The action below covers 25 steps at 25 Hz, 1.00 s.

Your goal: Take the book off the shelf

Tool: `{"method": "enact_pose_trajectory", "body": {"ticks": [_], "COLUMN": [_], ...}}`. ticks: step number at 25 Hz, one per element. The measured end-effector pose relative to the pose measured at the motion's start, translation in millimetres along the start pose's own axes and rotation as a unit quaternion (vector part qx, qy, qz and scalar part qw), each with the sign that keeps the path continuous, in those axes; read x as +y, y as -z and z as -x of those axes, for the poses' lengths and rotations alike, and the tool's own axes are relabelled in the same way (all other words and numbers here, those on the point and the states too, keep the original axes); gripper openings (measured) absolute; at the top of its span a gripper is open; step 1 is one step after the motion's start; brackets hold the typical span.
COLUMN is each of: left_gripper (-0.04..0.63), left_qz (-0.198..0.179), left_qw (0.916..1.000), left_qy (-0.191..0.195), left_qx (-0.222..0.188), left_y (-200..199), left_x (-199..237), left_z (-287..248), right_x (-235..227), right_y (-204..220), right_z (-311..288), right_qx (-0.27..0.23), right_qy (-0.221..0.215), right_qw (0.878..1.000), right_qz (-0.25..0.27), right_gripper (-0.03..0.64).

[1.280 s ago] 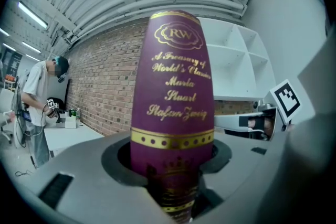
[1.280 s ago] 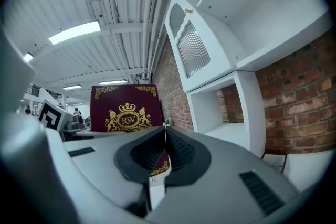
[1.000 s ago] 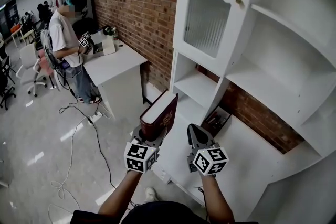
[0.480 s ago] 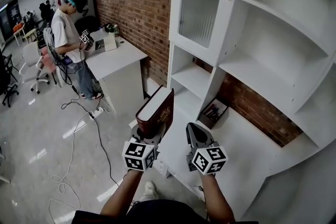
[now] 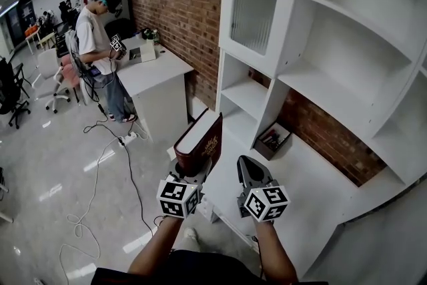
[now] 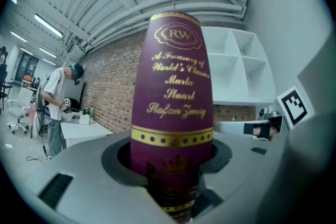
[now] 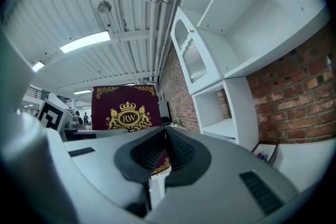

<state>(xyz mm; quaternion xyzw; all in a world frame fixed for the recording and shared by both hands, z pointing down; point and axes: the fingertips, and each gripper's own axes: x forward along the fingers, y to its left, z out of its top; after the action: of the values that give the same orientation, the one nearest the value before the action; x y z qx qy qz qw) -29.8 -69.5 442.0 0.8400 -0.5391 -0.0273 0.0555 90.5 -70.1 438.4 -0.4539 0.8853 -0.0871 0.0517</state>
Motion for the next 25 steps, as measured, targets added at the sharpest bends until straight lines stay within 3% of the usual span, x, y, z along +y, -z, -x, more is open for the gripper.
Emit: {"method": "enact_pose_trajectory", "body": {"ticks": [14, 25], "left_gripper": [0.239, 0.239], "left_qz": [0.000, 0.005], "left_qw": [1.0000, 0.9995], "left_qy": [0.008, 0.028], "left_qx": [-0.004, 0.014], "left_y": [-8.6, -14.5], "left_x": [13.5, 48.6], "left_z": [12.2, 37.4], "right_x": [25.2, 83.4], "right_y": [-5.2, 1.7], "right_z": [-19.3, -46.7], "right_qx": [0.002, 0.011], "right_qy": [-0.011, -0.017], "right_qw": [1.000, 1.000], "right_qz": [0.013, 0.019], "right_gripper": [0.018, 0.020]}}
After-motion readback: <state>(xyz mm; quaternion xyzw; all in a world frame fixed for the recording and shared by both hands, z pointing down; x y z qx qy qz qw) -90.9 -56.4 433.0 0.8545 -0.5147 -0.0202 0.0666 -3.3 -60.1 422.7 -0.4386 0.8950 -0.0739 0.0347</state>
